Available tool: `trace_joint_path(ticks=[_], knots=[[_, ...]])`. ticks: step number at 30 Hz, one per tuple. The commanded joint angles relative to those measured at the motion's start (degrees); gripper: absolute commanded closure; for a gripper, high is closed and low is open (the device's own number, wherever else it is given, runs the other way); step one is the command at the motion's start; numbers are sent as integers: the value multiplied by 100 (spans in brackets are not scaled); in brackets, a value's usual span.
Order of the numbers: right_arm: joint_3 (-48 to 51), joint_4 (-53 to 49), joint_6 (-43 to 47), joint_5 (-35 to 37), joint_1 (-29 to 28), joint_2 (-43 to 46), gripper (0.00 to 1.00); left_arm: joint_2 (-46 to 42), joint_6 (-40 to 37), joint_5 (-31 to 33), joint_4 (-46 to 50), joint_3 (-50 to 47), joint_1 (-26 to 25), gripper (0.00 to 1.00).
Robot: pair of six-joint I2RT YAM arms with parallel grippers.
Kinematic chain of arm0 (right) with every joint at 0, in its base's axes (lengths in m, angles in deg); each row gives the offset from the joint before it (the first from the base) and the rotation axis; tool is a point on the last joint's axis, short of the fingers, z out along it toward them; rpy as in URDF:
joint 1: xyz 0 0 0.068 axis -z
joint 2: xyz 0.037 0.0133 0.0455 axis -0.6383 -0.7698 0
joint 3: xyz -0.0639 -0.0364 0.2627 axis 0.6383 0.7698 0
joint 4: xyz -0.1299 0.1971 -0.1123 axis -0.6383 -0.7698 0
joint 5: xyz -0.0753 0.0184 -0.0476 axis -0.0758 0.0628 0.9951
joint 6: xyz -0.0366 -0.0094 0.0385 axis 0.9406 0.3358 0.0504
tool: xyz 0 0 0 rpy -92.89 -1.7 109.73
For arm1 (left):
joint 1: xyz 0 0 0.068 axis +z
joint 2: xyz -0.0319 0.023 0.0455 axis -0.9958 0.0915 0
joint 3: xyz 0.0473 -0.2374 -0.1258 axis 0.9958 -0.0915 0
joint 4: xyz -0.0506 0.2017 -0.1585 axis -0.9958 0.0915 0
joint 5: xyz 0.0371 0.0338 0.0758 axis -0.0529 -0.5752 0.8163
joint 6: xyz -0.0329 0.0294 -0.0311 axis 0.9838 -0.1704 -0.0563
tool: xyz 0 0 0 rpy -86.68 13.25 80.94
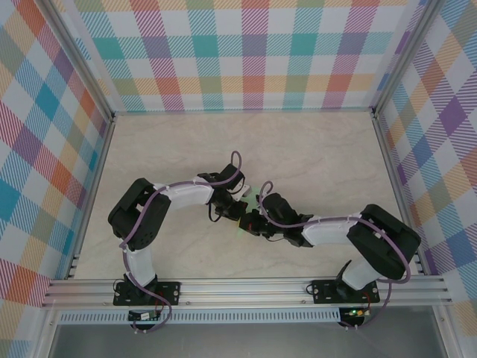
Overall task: Fold a paper plane with a square sheet of paper (pick it up from the middle)
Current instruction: Third fold the triangle at the center of the table.
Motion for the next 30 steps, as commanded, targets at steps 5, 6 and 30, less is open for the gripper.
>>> trace_joint_path(ticks=[5, 6, 30], knots=[[98, 420, 123, -216, 239, -398, 100, 341, -101, 38, 193, -55, 21, 100], [79, 431, 142, -234, 253, -445, 100, 336, -100, 33, 193, -55, 19, 100], [114, -182, 410, -166, 636, -52, 100, 366, -131, 22, 220, -2, 17, 100]])
